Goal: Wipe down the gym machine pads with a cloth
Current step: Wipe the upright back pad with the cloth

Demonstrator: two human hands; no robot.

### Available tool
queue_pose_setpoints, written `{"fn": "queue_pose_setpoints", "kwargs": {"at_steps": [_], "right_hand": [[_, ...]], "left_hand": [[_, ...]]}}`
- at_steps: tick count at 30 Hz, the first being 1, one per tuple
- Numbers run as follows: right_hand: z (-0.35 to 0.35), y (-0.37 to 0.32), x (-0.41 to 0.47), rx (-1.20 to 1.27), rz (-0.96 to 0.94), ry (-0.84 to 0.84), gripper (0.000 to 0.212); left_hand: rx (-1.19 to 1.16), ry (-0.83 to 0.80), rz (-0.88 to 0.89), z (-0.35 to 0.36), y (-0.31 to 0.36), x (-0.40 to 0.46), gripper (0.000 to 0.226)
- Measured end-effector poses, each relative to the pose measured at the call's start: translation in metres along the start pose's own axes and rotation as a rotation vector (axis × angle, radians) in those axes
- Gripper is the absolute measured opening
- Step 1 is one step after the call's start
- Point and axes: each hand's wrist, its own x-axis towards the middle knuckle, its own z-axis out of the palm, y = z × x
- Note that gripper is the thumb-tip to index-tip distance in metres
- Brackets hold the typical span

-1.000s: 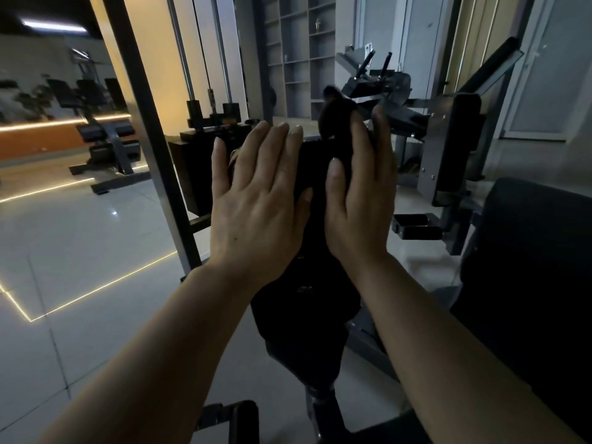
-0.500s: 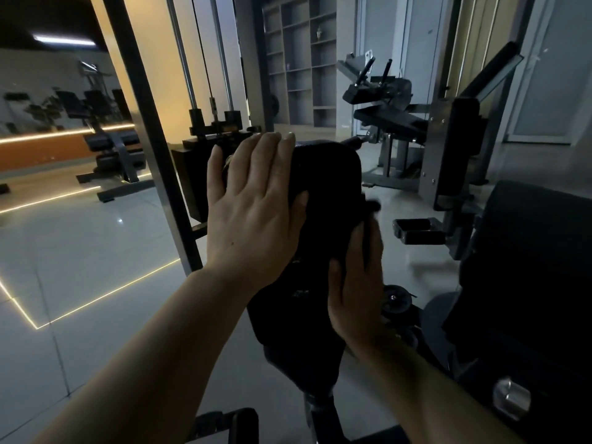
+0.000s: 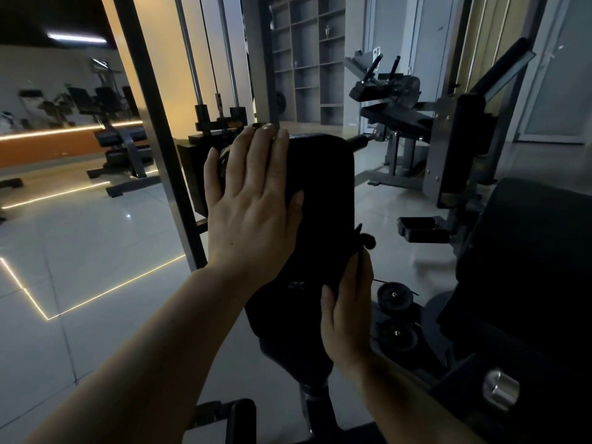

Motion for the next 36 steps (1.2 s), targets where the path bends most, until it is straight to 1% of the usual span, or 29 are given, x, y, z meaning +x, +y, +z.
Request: {"fn": "queue_pose_setpoints", "kwargs": {"at_steps": [2,4,7,9,11,13,16,18,20,23,25,27,29,31,34,36], "right_hand": [[-0.004,-0.008,0.021,0.049,0.015,0.036,0.052],[-0.010,-0.022,0.064,0.093,-0.013,0.070,0.054],[-0.018,-0.046,0.127,0.063,-0.062,0.089,0.055],[-0.019,-0.053,0.139,0.034,-0.094,0.109,0.053],[-0.014,-0.046,0.117,0.037,-0.112,0.121,0.053],[-0.006,-0.027,0.067,0.030,-0.072,0.111,0.055],[-0.001,0.000,-0.005,0.043,0.011,-0.010,0.056],[-0.003,0.004,-0.015,0.102,0.046,-0.048,0.056],[-0.007,-0.001,0.008,0.196,0.053,-0.020,0.056],[-0.018,-0.020,0.079,0.293,-0.006,0.011,0.056],[-0.024,-0.034,0.126,0.246,-0.026,0.017,0.054],[-0.024,-0.042,0.142,0.152,-0.071,0.066,0.052],[-0.018,-0.042,0.126,0.077,-0.135,0.091,0.052],[-0.007,-0.025,0.086,-0.009,-0.198,0.089,0.052],[0.000,0.004,0.014,-0.098,-0.190,-0.019,0.054],[-0.003,0.011,-0.015,-0.055,-0.136,-0.105,0.056]], "left_hand": [[-0.003,-0.002,0.004,0.000,-0.001,0.000,0.062],[-0.007,-0.002,0.001,0.001,-0.002,0.001,0.062],[-0.013,0.012,0.005,0.001,-0.002,0.001,0.060],[-0.025,0.020,0.012,0.001,-0.002,0.000,0.060],[-0.029,0.023,0.014,0.000,-0.003,0.000,0.060],[-0.028,0.027,0.011,0.001,-0.003,0.000,0.059],[-0.016,0.031,0.001,0.003,-0.002,0.000,0.060],[-0.014,0.032,-0.005,0.004,-0.001,0.000,0.060],[-0.011,0.029,0.003,0.005,-0.002,0.000,0.061],[-0.006,0.030,0.012,0.005,-0.005,0.000,0.060],[-0.008,0.036,0.018,0.005,-0.005,0.000,0.060],[-0.008,0.040,0.023,0.004,-0.005,0.001,0.060],[-0.018,0.034,0.020,0.003,-0.005,0.000,0.060],[-0.026,0.025,0.014,0.003,-0.005,-0.001,0.059],[-0.032,0.021,0.016,0.002,-0.004,0.000,0.059],[-0.037,0.018,0.017,0.001,-0.004,0.000,0.059]]}}
